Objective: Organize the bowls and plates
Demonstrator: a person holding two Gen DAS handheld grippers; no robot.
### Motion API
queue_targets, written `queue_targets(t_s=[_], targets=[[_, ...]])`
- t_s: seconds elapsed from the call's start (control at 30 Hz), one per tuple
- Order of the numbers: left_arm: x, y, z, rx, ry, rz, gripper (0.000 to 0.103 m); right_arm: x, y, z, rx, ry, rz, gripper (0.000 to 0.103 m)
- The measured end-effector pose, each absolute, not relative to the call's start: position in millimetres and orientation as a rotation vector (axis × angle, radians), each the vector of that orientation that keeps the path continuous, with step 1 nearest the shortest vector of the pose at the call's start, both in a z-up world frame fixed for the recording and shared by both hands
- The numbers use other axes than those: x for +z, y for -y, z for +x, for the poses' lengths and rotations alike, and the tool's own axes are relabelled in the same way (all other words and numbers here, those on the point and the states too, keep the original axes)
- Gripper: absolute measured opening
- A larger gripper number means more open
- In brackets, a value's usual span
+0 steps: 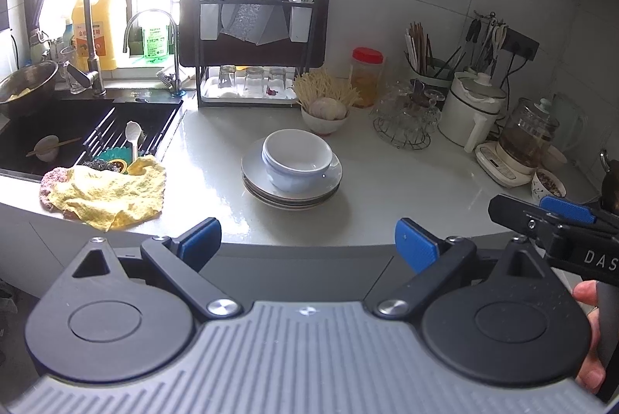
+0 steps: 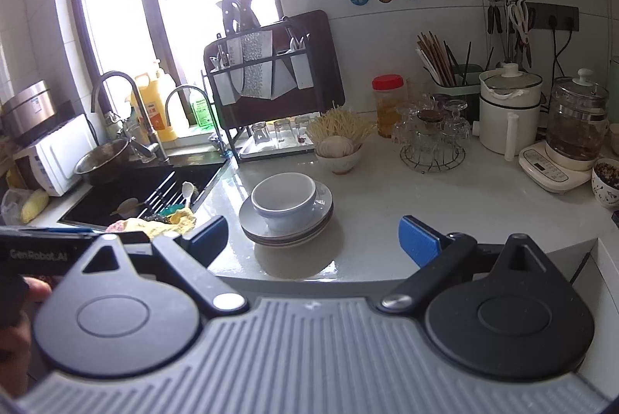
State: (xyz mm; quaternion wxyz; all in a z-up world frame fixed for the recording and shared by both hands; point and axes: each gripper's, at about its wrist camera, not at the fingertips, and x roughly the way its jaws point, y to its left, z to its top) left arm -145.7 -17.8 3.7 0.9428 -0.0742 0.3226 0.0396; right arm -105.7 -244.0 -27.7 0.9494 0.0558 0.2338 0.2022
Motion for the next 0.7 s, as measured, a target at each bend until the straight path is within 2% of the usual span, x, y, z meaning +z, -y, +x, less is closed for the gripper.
queue_targets(t_s=[0.7], targets=[[-5, 23, -171, 0.073, -0.643, -0.181, 0.098, -38, 252, -123, 0.405, -0.462, 0.096, 0.096]])
